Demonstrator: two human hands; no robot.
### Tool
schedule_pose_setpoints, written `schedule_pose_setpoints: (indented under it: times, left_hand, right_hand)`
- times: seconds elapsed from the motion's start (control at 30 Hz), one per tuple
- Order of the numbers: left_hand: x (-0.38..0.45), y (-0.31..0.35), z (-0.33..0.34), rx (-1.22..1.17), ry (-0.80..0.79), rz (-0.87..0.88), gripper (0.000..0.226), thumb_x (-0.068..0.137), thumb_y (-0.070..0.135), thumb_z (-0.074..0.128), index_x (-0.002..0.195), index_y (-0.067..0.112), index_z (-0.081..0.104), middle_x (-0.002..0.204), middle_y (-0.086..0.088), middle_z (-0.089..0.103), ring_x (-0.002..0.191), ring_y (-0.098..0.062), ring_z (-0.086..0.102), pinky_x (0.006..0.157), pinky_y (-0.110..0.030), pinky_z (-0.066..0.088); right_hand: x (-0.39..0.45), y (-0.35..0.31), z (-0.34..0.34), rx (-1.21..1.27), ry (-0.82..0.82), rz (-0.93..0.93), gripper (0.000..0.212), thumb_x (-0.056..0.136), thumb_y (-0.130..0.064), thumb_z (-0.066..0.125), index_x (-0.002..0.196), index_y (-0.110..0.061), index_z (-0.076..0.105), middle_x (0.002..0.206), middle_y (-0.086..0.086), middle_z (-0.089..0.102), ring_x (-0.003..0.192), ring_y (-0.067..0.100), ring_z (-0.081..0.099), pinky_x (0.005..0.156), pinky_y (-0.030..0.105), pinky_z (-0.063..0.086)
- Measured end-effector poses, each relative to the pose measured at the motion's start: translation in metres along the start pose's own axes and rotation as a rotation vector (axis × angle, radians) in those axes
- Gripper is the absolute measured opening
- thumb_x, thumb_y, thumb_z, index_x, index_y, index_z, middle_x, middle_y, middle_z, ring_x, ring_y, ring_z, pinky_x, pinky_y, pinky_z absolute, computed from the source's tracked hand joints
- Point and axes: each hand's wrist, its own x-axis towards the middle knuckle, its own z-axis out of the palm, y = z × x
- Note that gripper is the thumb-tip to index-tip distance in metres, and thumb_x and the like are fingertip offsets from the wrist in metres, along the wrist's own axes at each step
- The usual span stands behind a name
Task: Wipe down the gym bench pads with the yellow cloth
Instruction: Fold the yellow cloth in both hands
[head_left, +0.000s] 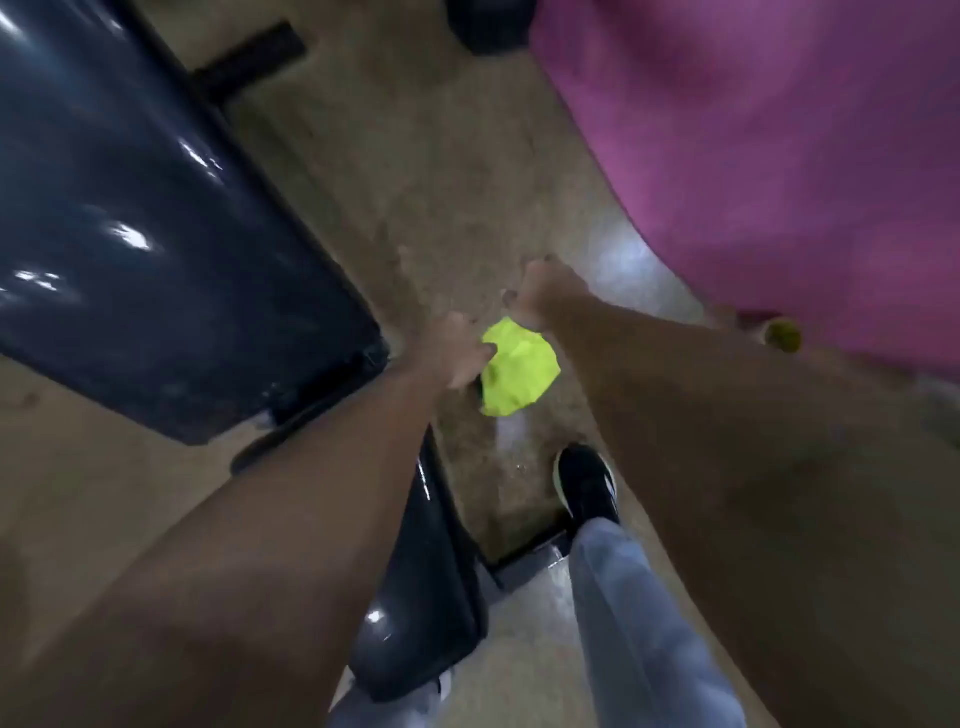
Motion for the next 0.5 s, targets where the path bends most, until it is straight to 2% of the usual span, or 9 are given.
schedule_pose_setpoints:
  times: [0.07,0.13,0.23,0.3,0.4,0.5]
  left_hand:
    - [0.024,-0.008,0.037,0.052,-0.051,-0.062,0.051,0.098,0.035,0.069,0.14,0.006,0.061,0.135,-0.017,0.067,0.123,-0.036,0.063,0.09,-0.033,0.049]
    - [0.046,-0.023,0.073,0.047,-0.078,-0.109,0.051,0.099,0.036,0.07,0.14,0.008,0.061,0.134,-0.018,0.067,0.122,-0.036,0.063,0.082,-0.03,0.043]
    - [0.07,-0.032,0.11,-0.052,-0.004,-0.195,0.061,0.094,0.041,0.074,0.144,0.011,0.057,0.138,-0.018,0.065,0.126,-0.037,0.063,0.093,-0.037,0.05]
    - [0.078,-0.036,0.121,-0.128,0.092,-0.26,0.061,0.09,0.043,0.078,0.139,0.012,0.061,0.134,-0.017,0.066,0.122,-0.039,0.065,0.093,-0.039,0.053]
    - [0.082,-0.036,0.13,-0.219,0.174,-0.331,0.035,0.094,0.026,0.072,0.125,0.01,0.07,0.125,-0.018,0.071,0.113,-0.039,0.068,0.078,-0.034,0.046]
    - [0.079,-0.03,0.129,-0.301,0.16,-0.34,0.029,0.098,0.023,0.064,0.12,0.007,0.073,0.124,-0.02,0.072,0.114,-0.04,0.067,0.077,-0.034,0.044]
  right_hand:
    - [0.014,0.022,0.04,-0.017,-0.063,0.009,0.058,0.105,-0.043,0.054,0.149,-0.004,0.048,0.151,0.024,0.047,0.143,0.04,0.045,0.114,0.042,0.042]
    - [0.028,0.046,0.088,0.009,-0.126,0.037,0.064,0.107,-0.044,0.05,0.155,-0.004,0.038,0.155,0.022,0.044,0.149,0.037,0.034,0.118,0.041,0.036]
    - [0.048,0.068,0.14,0.106,-0.16,0.093,0.083,0.099,-0.053,0.059,0.164,-0.02,0.018,0.161,0.018,0.037,0.149,0.039,0.035,0.119,0.046,0.036]
    - [0.054,0.072,0.157,0.137,-0.198,0.105,0.088,0.097,-0.054,0.061,0.165,-0.024,0.013,0.163,0.017,0.035,0.148,0.04,0.038,0.119,0.048,0.037]
    - [0.051,0.072,0.161,0.204,-0.142,0.134,0.072,0.099,-0.039,0.065,0.159,-0.022,0.029,0.151,0.023,0.043,0.139,0.042,0.047,0.111,0.047,0.044]
    - [0.051,0.071,0.15,0.107,-0.041,0.121,0.04,0.1,-0.02,0.059,0.138,-0.013,0.051,0.136,0.023,0.055,0.127,0.042,0.059,0.102,0.045,0.05]
